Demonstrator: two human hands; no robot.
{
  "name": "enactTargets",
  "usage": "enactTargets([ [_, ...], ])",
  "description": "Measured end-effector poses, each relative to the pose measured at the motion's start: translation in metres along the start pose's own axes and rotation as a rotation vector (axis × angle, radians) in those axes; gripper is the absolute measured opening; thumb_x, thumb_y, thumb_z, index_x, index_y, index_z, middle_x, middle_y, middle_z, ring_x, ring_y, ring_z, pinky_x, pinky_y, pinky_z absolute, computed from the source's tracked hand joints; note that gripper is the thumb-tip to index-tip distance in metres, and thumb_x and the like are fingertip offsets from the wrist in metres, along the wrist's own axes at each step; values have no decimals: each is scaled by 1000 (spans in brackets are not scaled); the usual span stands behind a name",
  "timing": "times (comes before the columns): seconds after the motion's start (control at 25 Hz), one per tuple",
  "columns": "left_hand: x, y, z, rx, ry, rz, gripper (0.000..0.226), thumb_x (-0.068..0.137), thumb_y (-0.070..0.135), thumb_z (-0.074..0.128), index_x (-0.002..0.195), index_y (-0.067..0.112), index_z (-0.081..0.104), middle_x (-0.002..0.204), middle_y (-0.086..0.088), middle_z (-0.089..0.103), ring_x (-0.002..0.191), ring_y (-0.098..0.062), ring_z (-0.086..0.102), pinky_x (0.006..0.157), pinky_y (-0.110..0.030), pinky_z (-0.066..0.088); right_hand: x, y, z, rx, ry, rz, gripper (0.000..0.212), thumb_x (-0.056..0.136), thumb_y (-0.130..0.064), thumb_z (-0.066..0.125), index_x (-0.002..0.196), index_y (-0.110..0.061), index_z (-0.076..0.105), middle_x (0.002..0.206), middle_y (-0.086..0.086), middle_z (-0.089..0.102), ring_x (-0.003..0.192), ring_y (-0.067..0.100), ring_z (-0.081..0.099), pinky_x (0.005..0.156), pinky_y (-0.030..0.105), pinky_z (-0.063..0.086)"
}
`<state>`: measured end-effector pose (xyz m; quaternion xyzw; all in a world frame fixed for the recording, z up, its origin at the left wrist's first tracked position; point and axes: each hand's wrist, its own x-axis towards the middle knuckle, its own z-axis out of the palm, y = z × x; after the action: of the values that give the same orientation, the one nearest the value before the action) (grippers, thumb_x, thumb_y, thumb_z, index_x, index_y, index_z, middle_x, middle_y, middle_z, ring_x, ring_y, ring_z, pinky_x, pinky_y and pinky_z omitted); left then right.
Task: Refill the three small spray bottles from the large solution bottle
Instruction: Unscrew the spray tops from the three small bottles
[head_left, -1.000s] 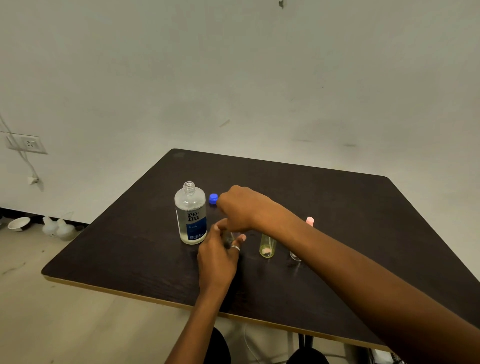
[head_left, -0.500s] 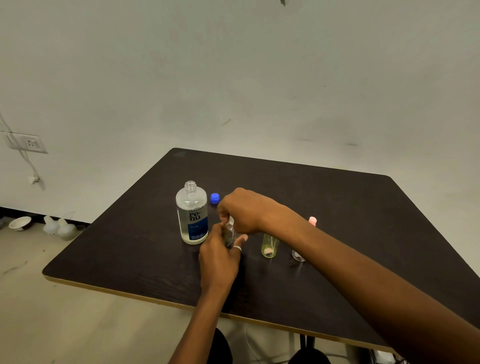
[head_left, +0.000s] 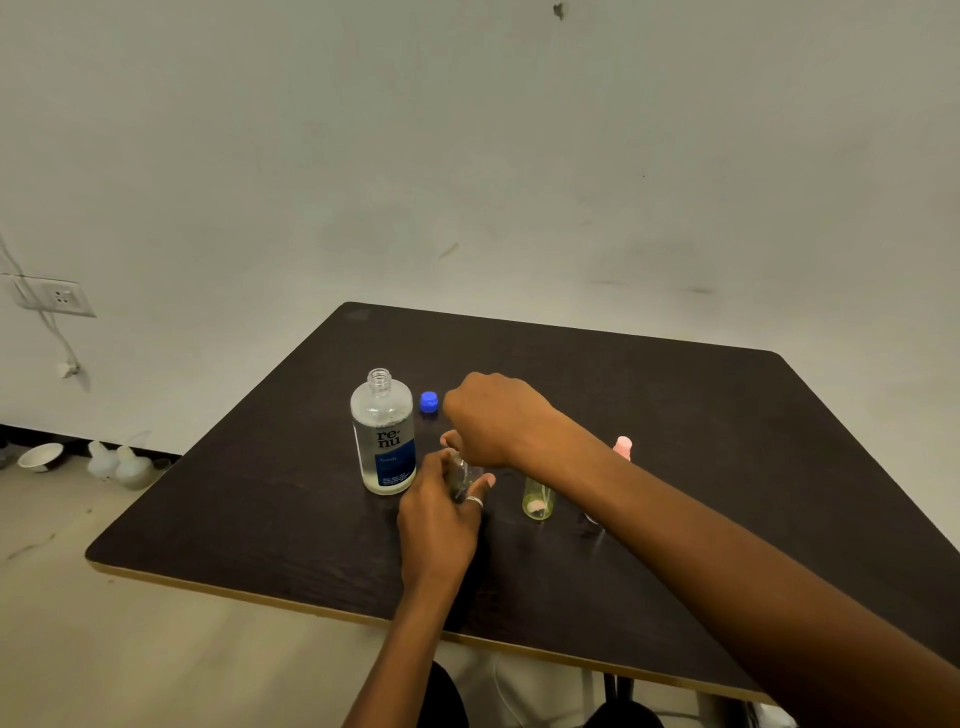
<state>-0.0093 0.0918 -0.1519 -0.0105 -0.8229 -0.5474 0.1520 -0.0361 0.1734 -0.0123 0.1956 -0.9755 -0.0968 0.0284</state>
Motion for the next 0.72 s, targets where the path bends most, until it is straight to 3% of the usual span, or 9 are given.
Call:
enactTargets([
  [0.16, 1, -2, 0, -2, -13, -4, 45, 81, 38, 79, 119, 26, 57, 104, 10, 66, 95, -7, 63, 83, -31, 55, 1, 6, -3, 95, -79, -56, 4, 87, -14, 62, 90, -12, 61, 81, 3, 59, 74, 18, 58, 63, 28, 49],
  [0.24, 1, -3, 0, 1, -12, -1, 46, 81, 39, 79, 119, 26, 57, 103, 11, 66, 93, -7, 63, 82, -30, 55, 1, 7, -5, 137, -107, -87, 15, 83, -7, 63, 96, -15, 64, 93, 3, 64, 84, 19, 60, 72, 30, 53],
  [0.32, 1, -1, 0, -1, -10, -6, 45, 81, 38, 79, 118, 25, 57, 100, 11, 66, 91, -6, 62, 81, -29, 55, 1, 8, -5, 155, -110, -95, 24, 83, -11, 65, 106, -17, 65, 102, 2, 65, 93, 20, 61, 78, 33, 54],
  [0.44, 1, 0, 0, 13, -10, -15, 37, 82, 37, 79, 110, 24, 58, 93, 10, 65, 86, -5, 62, 75, -29, 55, 4, 11, -3, 186, -92, -51, 38, 87, -33, 66, 122, -18, 60, 110, 2, 65, 96, 20, 62, 83, 36, 55],
  [0.52, 1, 1, -1, 13, -14, -18, 36, 82, 37, 79, 108, 24, 58, 93, 10, 64, 85, -4, 61, 73, -26, 52, 6, 11, -1, 180, -65, 5, 37, 91, -46, 59, 112, -15, 61, 101, 3, 65, 87, 19, 62, 78, 36, 55],
  [0.56, 1, 1, -1, 7, -15, -21, 36, 82, 36, 79, 109, 24, 58, 93, 11, 64, 85, -3, 60, 73, -23, 50, 6, 10, -1, 164, -48, 35, 36, 92, -49, 56, 97, -14, 60, 92, 3, 63, 79, 17, 60, 73, 34, 55],
  [0.64, 0, 2, -1, 2, -16, -24, 35, 82, 35, 79, 108, 25, 58, 93, 12, 63, 86, -3, 60, 73, -21, 47, 5, 6, 2, 122, -24, 76, 39, 94, -50, 53, 72, -19, 45, 74, 1, 52, 65, 14, 53, 63, 31, 50],
  [0.72, 0, 1, -1, -2, -17, -22, 34, 82, 35, 80, 106, 26, 58, 92, 11, 64, 86, -5, 62, 72, -22, 49, 3, 2, 5, 87, -19, 80, 40, 94, -43, 56, 68, -19, 39, 69, 0, 45, 60, 14, 49, 60, 31, 50],
])
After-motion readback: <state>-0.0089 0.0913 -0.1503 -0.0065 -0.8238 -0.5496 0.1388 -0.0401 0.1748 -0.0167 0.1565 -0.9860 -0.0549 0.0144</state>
